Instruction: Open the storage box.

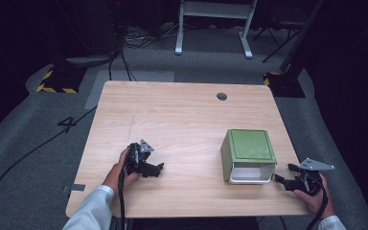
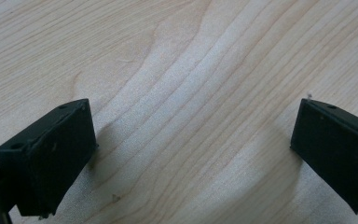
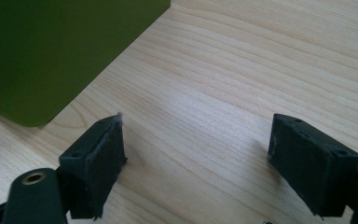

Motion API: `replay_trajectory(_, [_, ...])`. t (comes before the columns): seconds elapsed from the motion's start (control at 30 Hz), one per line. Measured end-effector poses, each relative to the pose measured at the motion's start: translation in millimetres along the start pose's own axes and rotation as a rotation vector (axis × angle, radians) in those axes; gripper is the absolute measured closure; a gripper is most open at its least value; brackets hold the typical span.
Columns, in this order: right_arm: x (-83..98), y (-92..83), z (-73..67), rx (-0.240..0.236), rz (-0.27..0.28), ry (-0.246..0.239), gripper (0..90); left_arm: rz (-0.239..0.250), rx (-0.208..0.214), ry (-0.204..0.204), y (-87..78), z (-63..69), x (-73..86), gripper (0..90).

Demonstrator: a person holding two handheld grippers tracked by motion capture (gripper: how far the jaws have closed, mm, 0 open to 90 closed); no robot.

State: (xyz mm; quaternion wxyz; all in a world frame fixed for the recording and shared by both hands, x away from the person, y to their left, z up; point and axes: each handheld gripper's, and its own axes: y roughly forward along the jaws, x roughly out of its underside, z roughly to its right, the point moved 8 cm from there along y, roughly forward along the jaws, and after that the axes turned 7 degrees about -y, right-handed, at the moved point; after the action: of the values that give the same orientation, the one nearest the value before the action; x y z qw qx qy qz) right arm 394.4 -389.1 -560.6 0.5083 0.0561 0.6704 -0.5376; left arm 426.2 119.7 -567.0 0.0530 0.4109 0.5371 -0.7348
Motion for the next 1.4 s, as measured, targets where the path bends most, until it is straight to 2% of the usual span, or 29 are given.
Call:
replay_trajectory(0.17, [0.4, -0.7, -0.3, -0.010, 0.000, -0.010, 19.0, -0.005, 0.037, 0.036, -2.7, 0.1, 3.4, 0.2])
replay_trajectory(0.23, [0.4, -2.4, -2.1, -0.015, 0.004, -0.025, 22.8, -0.012, 0.070, 0.073, -6.6, 0.1, 7.9, 0.1])
replay_trajectory(0.3, [-0.5, -3.9, -4.8, -0.016, 0.003, -0.054, 23.0, -0.010, 0.082, 0.082, -8.0, 0.1, 9.7, 0.1])
replay_trajectory(0.37, [-1.5, -5.3, -7.0, -0.020, 0.005, -0.063, 23.8, -0.011, 0.084, 0.082, -8.5, 0.2, 10.3, 0.1])
replay_trajectory(0.57, [-12.9, -28.8, -20.2, -0.085, 0.038, -0.111, 25.4, -0.018, 0.107, 0.115, -11.1, -1.1, 13.0, 0.2])
replay_trajectory(0.67, [-15.7, -35.5, -25.0, -0.096, 0.040, -0.130, 27.2, -0.017, 0.114, 0.119, -11.4, -1.3, 13.3, 0.1])
replay_trajectory(0.7, [-17.9, -42.3, -33.8, -0.128, 0.055, -0.157, 28.8, -0.017, 0.114, 0.119, -11.4, -1.3, 13.3, 0.2])
replay_trajectory(0.83, [-20.5, -47.5, -45.8, -0.148, 0.052, -0.204, 28.9, -0.017, 0.115, 0.120, -11.4, -1.3, 13.3, 0.1])
replay_trajectory(1.1, [-29.1, -58.9, -59.5, -0.189, 0.093, -0.217, 29.8, -0.017, 0.115, 0.120, -11.4, -1.3, 13.3, 0.1])
replay_trajectory(1.27, [-36.2, -63.9, -74.2, -0.227, 0.125, -0.264, 32.8, -0.017, 0.113, 0.122, -11.4, -1.6, 13.2, 0.1])
replay_trajectory(1.4, [-42.1, -65.5, -83.2, -0.242, 0.130, -0.293, 34.1, -0.018, 0.115, 0.119, -11.4, -1.2, 13.4, 0.1])
